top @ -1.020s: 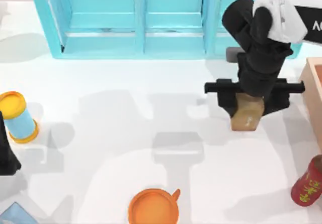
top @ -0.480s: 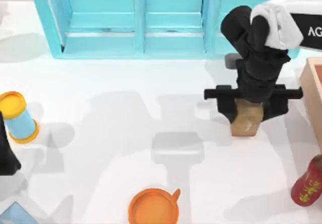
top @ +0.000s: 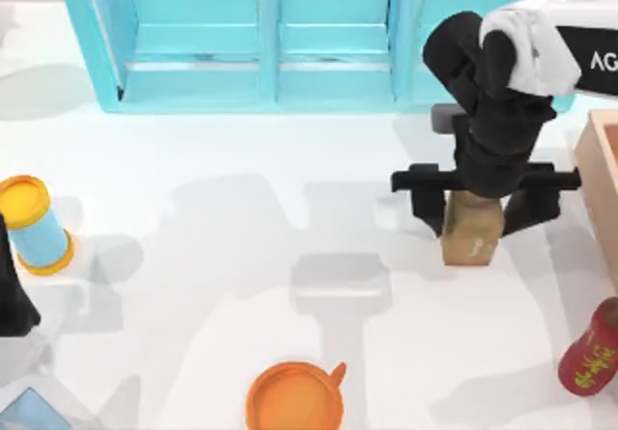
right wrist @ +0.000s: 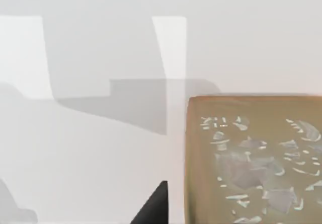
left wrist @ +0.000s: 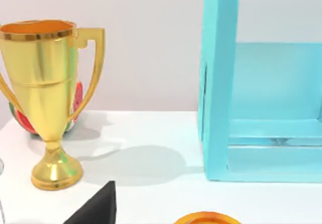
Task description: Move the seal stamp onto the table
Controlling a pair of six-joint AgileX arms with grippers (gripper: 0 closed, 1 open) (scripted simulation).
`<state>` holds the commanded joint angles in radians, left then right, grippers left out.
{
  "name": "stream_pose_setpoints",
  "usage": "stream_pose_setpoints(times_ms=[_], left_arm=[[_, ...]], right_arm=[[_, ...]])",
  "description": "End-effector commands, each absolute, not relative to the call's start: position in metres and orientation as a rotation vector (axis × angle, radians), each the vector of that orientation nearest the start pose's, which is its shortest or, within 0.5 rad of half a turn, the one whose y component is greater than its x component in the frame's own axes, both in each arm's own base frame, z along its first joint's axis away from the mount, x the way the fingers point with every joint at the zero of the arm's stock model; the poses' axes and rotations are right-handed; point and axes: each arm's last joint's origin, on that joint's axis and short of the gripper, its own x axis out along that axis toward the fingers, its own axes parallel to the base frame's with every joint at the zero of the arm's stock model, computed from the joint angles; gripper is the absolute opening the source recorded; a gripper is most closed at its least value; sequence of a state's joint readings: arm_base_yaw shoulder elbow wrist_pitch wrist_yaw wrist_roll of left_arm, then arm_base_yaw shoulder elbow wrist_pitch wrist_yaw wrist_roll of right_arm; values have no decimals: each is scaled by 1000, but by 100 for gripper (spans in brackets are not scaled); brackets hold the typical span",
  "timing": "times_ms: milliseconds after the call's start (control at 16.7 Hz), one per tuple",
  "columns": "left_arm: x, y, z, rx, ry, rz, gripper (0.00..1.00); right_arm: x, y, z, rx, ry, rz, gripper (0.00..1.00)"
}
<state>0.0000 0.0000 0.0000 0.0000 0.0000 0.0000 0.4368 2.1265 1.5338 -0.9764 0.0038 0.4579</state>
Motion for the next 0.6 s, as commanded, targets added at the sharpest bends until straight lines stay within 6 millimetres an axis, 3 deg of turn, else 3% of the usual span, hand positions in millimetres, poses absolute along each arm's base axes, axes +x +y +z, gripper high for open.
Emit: stream_pose_setpoints(times_ms=[120, 600], left_arm=[[106, -1, 160, 0, 0, 0, 100], [106, -1, 160, 0, 0, 0, 100]], right_arm=[[363, 173, 138, 10, 1569, -10, 100], [363, 173, 138, 11, 1568, -12, 100]])
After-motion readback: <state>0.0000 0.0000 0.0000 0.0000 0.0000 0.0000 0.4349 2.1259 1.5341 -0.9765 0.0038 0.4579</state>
